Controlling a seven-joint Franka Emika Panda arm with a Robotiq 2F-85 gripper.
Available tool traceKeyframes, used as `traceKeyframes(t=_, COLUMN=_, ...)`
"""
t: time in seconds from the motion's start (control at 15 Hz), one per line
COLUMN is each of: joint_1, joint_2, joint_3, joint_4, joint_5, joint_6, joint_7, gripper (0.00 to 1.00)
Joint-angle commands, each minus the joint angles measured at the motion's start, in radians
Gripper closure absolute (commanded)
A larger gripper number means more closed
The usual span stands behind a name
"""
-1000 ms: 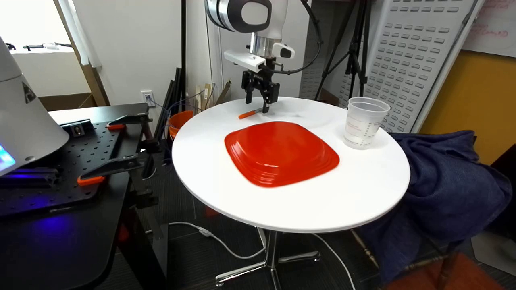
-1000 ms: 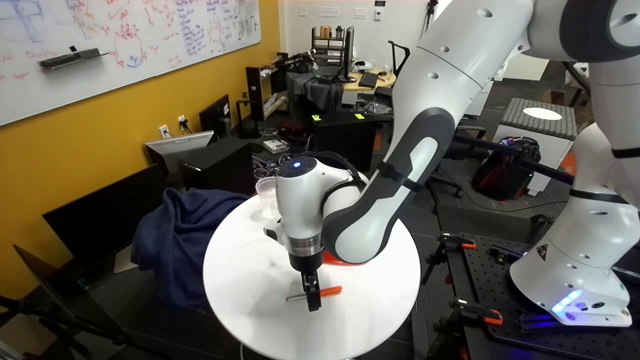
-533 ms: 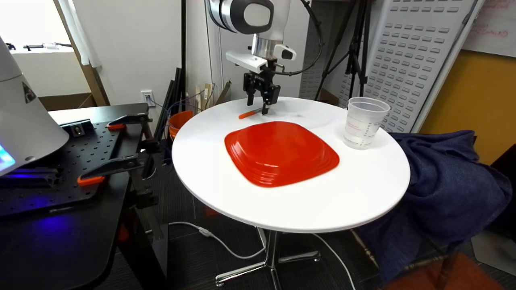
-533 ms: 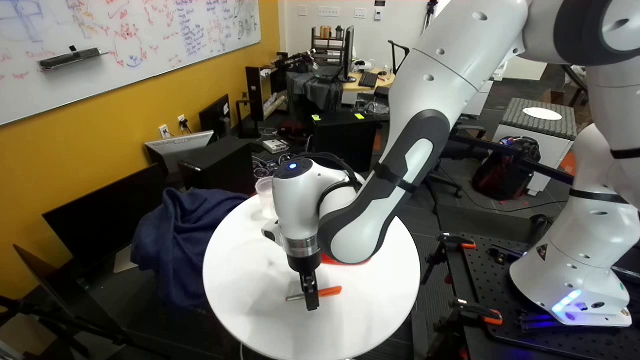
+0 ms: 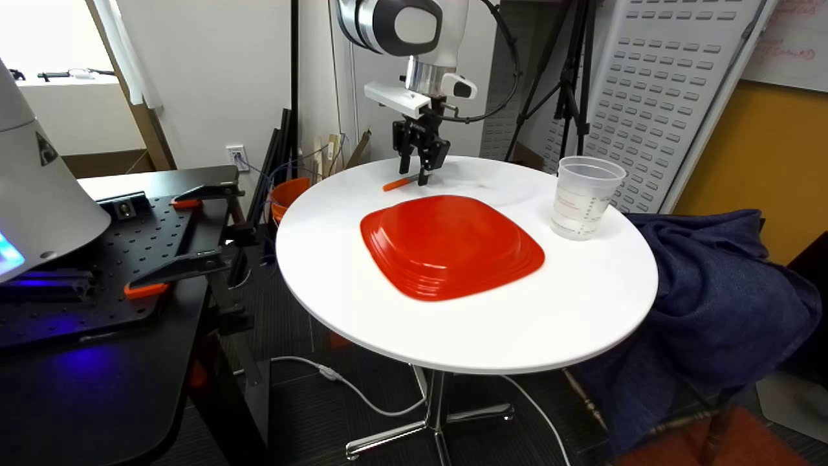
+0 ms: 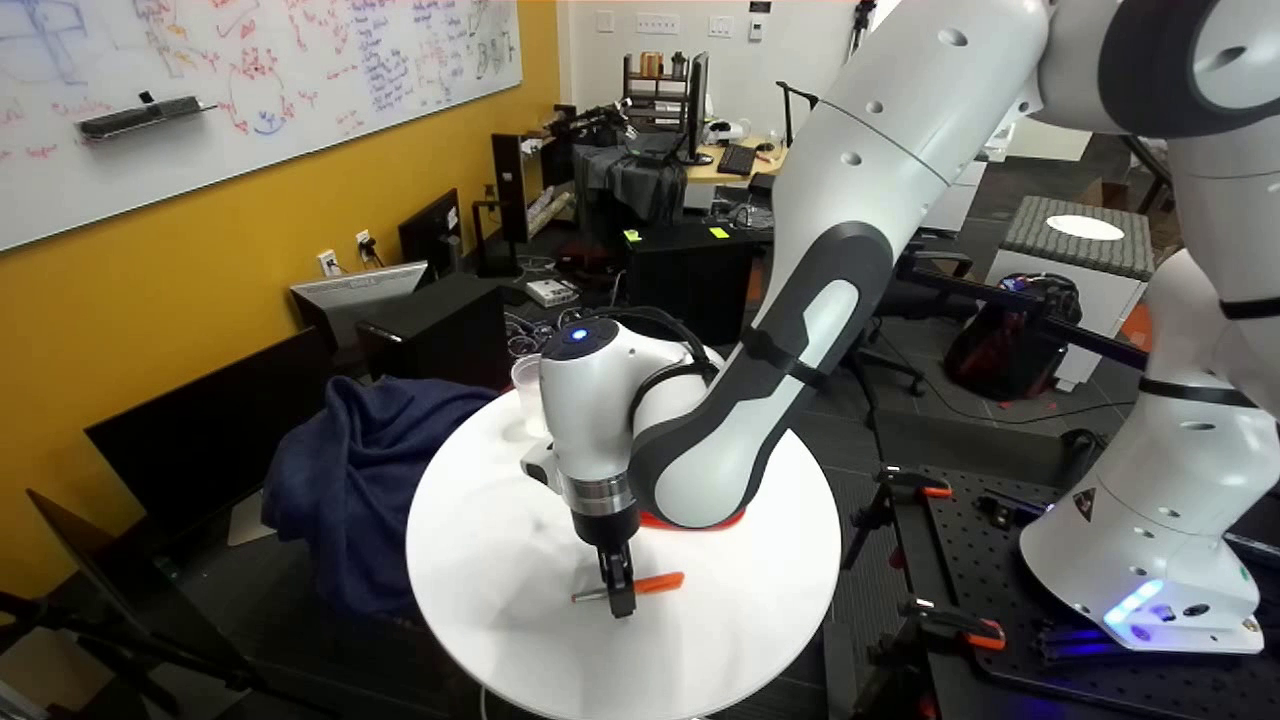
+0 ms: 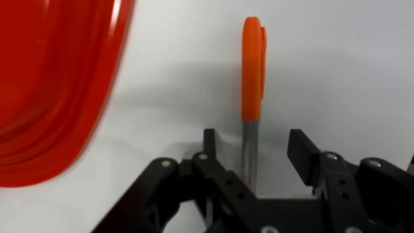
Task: Move the pen to the right
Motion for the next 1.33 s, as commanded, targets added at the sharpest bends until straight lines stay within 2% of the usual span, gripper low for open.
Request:
traceKeyframes(t=0.0, joint_1=0.008, joint_2=0.007, joint_3=-0.011, joint_4=0.035, joint_5=-0.011, joint_6=-0.053, joint_7=0.023, gripper=0.56)
traceKeyframes(t=0.07, joint_1=0.008, joint_2=0.008, joint_3=-0.011, joint_4=0.037, joint_5=-0.011, joint_6=-0.057, joint_7=0.024, gripper=0.56)
traceKeyframes(t=0.2, joint_1=0.009, joint_2=0.008, joint_3=-0.011, joint_4=0.041, joint_5=-0.011, joint_6=-0.062, joint_7=0.024, gripper=0.72)
traceKeyframes(t=0.27, joint_1=0.008, joint_2=0.009, joint_3=-0.011, joint_4=0.041, joint_5=-0.011, joint_6=-0.063, joint_7=0.024, gripper=0.72)
traceKeyframes(t=0.67, joint_1=0.008, joint_2=0.014, joint_3=-0.012, joint_4=0.050, joint_5=-0.010, joint_6=-0.072, joint_7=0.025, gripper=0.99)
traceKeyframes(t=0.73, joint_1=0.007, joint_2=0.013, joint_3=-0.013, joint_4=0.050, joint_5=-0.008, joint_6=-0.071, joint_7=0.027, gripper=0.97)
traceKeyframes(t=1.27, joint_1=0.035, joint_2=-0.081, joint_3=-0.052, joint_4=-0.042, joint_5=-0.028, joint_6=-0.002, joint_7=0.122, gripper=0.97)
